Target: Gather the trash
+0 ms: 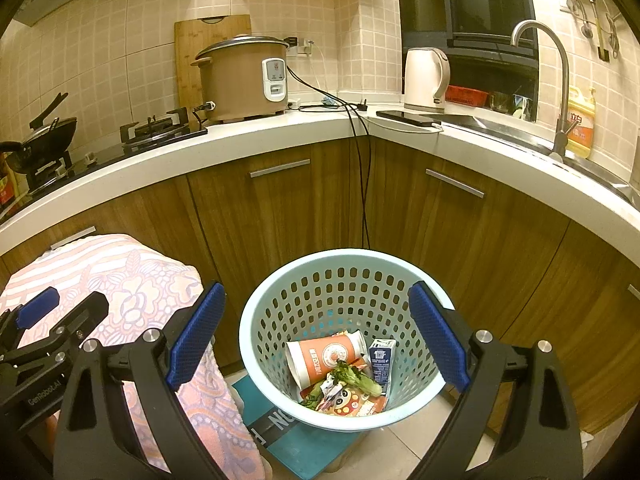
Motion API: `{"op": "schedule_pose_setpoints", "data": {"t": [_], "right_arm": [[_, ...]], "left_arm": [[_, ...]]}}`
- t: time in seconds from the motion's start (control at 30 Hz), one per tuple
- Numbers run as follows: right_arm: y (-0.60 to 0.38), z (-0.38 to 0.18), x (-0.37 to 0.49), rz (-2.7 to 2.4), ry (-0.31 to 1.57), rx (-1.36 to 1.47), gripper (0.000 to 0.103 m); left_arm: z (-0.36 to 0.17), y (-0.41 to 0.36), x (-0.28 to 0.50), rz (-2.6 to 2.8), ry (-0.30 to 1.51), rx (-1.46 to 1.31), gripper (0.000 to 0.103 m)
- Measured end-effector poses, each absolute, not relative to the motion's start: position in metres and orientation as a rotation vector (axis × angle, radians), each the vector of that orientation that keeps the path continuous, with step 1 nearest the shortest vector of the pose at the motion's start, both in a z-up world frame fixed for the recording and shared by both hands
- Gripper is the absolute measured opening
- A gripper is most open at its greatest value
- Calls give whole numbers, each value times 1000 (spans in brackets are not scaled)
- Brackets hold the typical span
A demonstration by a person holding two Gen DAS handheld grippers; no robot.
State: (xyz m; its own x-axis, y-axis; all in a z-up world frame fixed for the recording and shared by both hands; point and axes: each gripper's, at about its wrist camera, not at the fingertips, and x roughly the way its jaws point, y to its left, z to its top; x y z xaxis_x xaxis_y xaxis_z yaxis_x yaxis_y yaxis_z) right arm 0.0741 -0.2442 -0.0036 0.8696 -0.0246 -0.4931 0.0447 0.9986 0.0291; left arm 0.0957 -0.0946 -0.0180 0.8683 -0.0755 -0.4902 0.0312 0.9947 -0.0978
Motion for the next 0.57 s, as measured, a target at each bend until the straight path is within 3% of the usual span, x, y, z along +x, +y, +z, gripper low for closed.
{"op": "schedule_pose_setpoints", "data": {"t": [0.57], "right_arm": [[-252, -5, 72, -39, 518, 48, 89]], "left_arm": [[-12, -93, 96, -60, 522, -117, 91]]}}
